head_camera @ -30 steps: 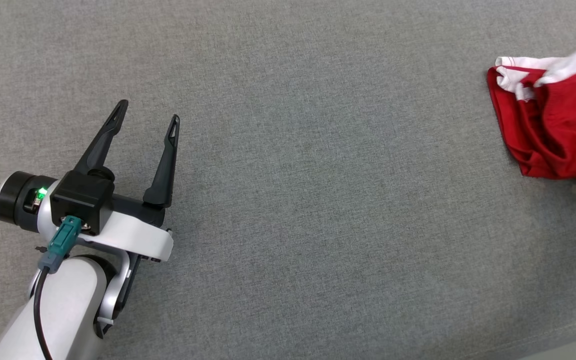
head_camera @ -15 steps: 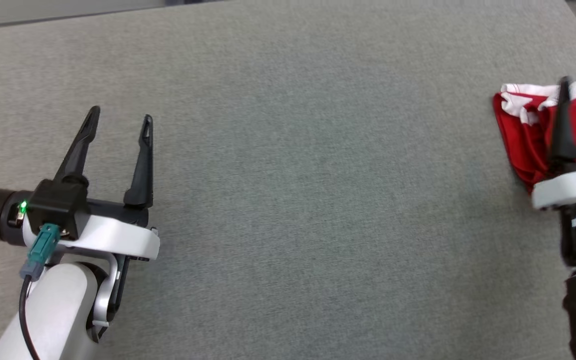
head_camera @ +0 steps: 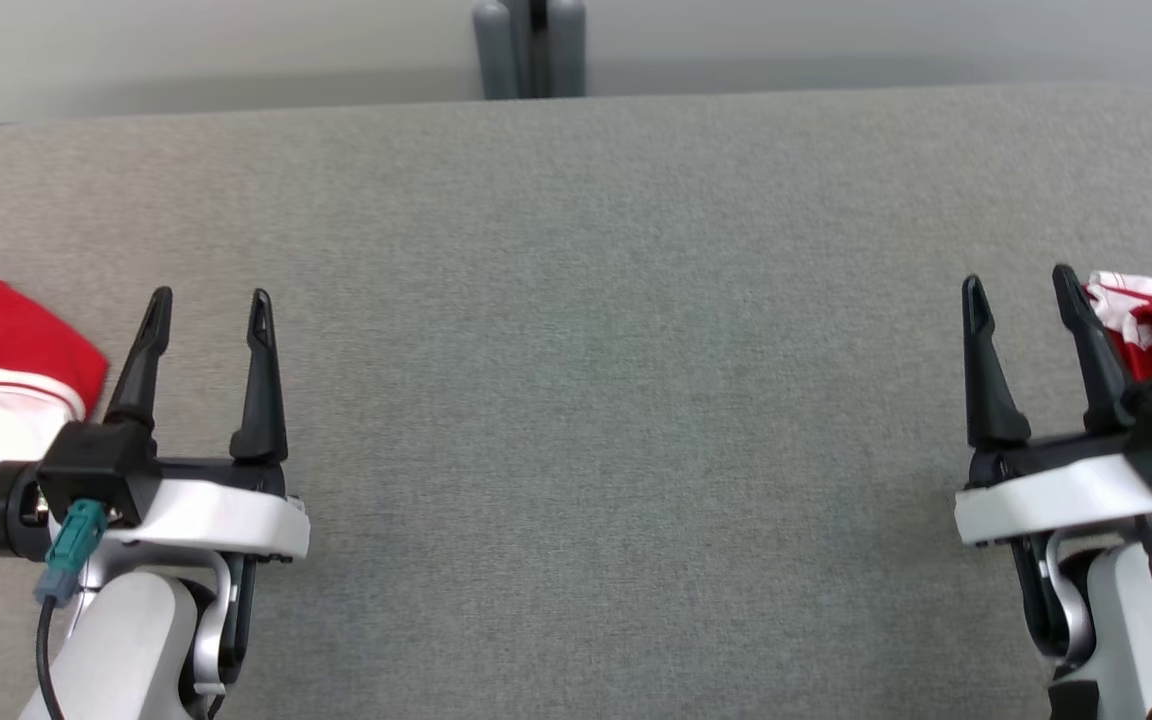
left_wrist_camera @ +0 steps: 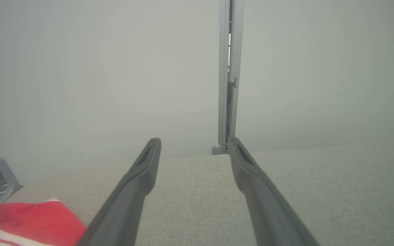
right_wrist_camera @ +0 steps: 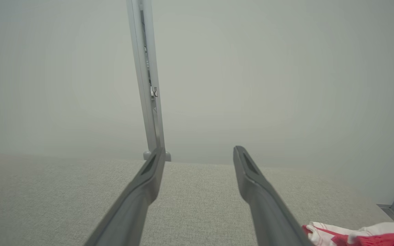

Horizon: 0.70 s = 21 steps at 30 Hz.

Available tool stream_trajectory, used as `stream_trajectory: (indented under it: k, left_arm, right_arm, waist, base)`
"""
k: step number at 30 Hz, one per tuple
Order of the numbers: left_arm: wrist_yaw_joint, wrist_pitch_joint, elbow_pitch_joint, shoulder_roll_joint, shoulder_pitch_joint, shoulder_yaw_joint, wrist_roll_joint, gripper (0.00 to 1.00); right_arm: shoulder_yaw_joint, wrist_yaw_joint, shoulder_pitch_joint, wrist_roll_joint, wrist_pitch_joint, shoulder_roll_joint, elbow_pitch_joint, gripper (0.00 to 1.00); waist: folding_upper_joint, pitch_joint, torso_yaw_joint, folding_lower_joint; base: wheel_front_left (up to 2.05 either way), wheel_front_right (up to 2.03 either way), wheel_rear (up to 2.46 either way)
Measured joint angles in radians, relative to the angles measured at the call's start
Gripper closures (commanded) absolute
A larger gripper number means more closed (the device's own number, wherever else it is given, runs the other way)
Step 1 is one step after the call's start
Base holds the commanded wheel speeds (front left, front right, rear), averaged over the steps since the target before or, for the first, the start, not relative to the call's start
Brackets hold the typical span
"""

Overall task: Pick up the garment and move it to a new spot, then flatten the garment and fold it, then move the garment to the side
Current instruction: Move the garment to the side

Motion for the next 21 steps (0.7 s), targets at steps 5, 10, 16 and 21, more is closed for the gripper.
stream_trajectory:
  k: [5, 10, 16, 21]
  left_arm:
    - [-0.017, -0.010, 0.034, -0.020, 0.041, 0.004, 0.004, 0.00]
    - [-0.045, -0.011, 0.030, -0.040, 0.090, 0.030, 0.014, 0.00]
    - [-0.085, -0.011, 0.049, -0.063, 0.126, 0.062, 0.036, 0.00]
    - [-0.109, -0.011, 0.072, -0.083, 0.138, 0.076, 0.060, 0.00]
  right_arm:
    - [-0.002, 0.000, 0.076, 0.006, 0.022, 0.001, -0.011, 0.00]
    - [-0.006, 0.000, 0.158, 0.022, 0.044, 0.002, -0.041, 0.00]
    - [-0.021, 0.000, 0.217, 0.030, 0.072, 0.002, -0.078, 0.00]
    - [-0.032, 0.000, 0.255, 0.030, 0.091, 0.002, -0.092, 0.00]
  waist:
    - [0.0000, -0.054, 0.037, -0.0001]
    - [0.0000, -0.112, 0.057, 0.0000]
    - [0.0000, -0.167, 0.061, 0.0000]
    - [0.0000, -0.196, 0.061, 0.0000]
  base:
    - [0.00, 0.00, 0.00]
    - [0.00, 0.00, 0.00]
    - [0.00, 0.00, 0.00]
    - [0.00, 0.00, 0.00]
